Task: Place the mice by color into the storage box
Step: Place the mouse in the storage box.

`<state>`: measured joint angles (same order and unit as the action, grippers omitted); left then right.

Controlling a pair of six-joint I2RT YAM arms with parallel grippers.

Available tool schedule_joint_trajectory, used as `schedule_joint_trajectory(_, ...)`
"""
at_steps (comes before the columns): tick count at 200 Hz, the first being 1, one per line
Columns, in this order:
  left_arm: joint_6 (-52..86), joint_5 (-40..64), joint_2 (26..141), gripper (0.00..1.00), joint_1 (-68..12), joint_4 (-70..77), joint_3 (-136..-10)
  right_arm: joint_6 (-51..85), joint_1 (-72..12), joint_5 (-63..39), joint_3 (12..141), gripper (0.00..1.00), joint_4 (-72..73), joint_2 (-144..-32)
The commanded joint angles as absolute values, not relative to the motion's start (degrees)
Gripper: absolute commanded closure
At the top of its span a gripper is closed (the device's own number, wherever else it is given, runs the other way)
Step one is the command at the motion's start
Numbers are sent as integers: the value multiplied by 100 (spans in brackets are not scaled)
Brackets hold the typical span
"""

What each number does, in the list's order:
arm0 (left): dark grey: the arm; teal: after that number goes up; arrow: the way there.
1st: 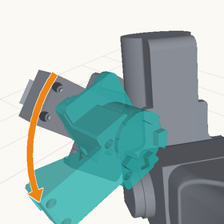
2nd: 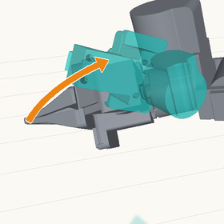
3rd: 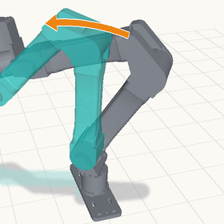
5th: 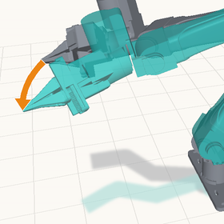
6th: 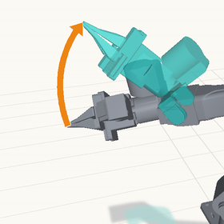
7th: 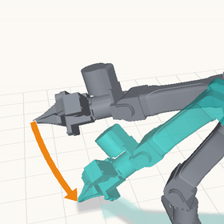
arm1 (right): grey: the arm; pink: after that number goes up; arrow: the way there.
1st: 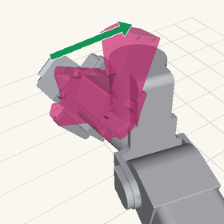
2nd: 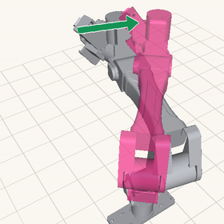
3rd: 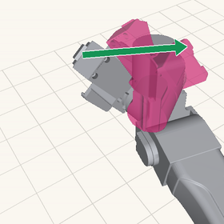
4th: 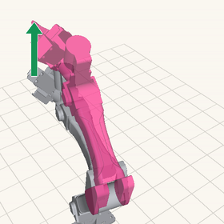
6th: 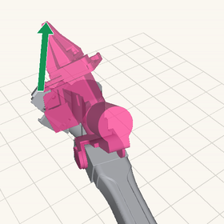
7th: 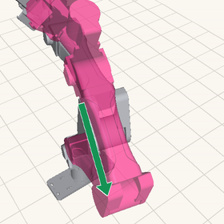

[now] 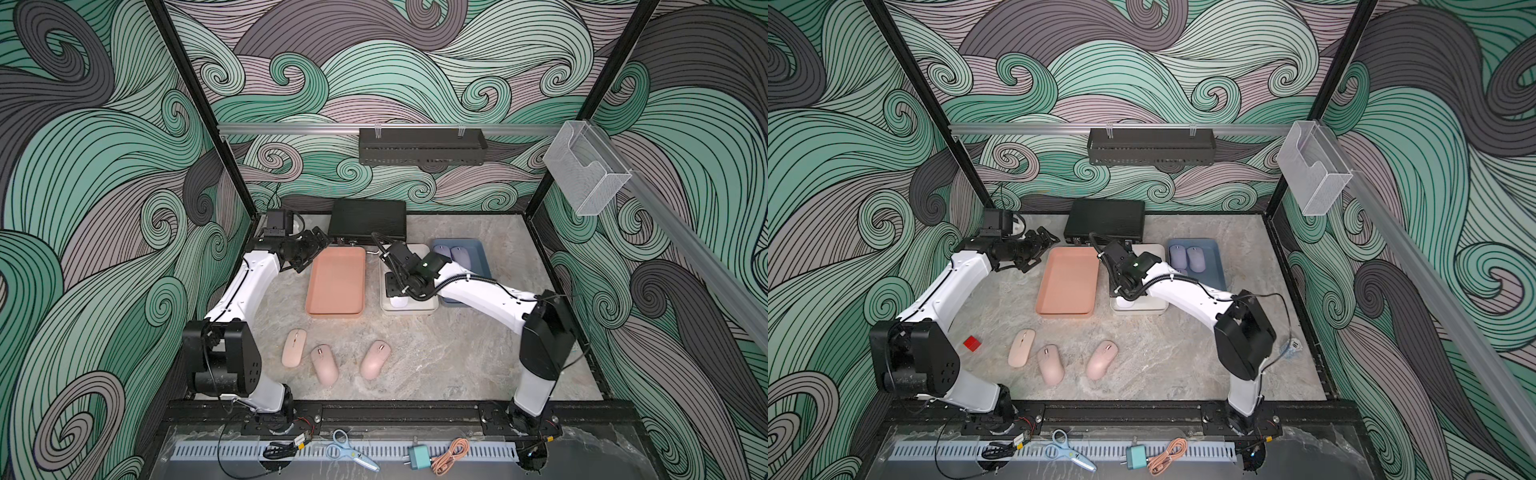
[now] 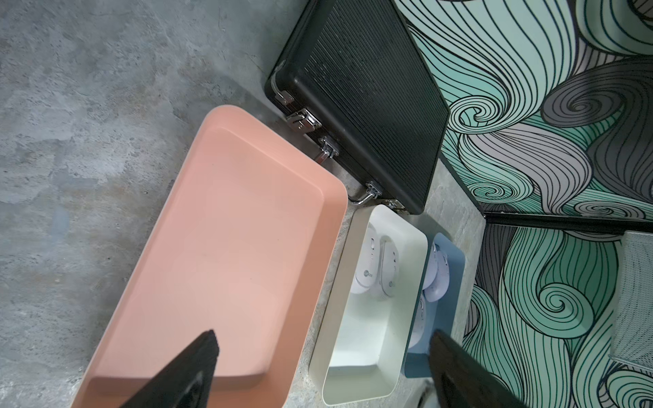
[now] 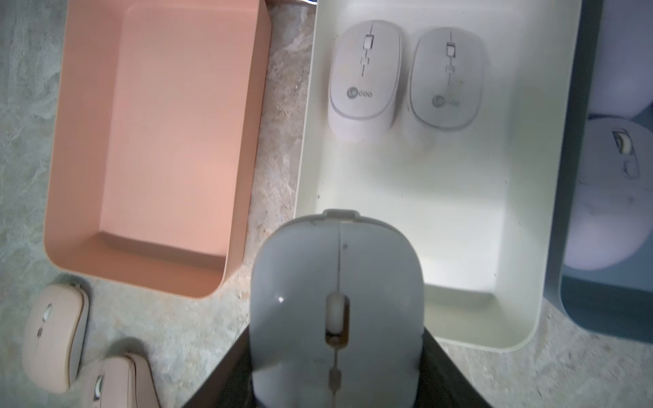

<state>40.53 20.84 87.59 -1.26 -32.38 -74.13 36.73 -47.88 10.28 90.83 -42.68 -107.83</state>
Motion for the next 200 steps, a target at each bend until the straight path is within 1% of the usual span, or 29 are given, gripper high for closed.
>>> schedule_joint_trajectory(1,4096,2250,8893,8,-123,-3314,-7571,3508,-4617,844,9693,50,-4499,-11373)
schedule_joint_trajectory(28,4151,2328,8858,8,-67,-3259,-7561,3583,-4418,698,9925,50,-4519,-11971)
schedule_joint_trajectory(52,4244,2474,8800,8,-11,-3123,-7490,3644,-4395,639,9938,50,-4483,-12277)
schedule_joint_trajectory(86,4314,2564,8803,9,39,-3070,-7464,3731,-4396,554,9877,51,-4391,-12538)
schedule_joint_trajectory(129,4437,2756,8859,9,96,-2974,-7420,3797,-4395,476,9764,50,-4268,-12599)
schedule_joint_trajectory(160,4482,2769,8841,10,113,-2937,-7392,3838,-4395,365,9730,44,-4203,-12692)
schedule_joint_trajectory(189,4500,2799,8839,10,114,-2912,-7374,3876,-4396,279,9701,42,-4104,-12663)
schedule_joint_trajectory(200,4500,2804,8834,10,114,-2909,-7372,3872,-4395,321,9728,39,-4130,-12605)
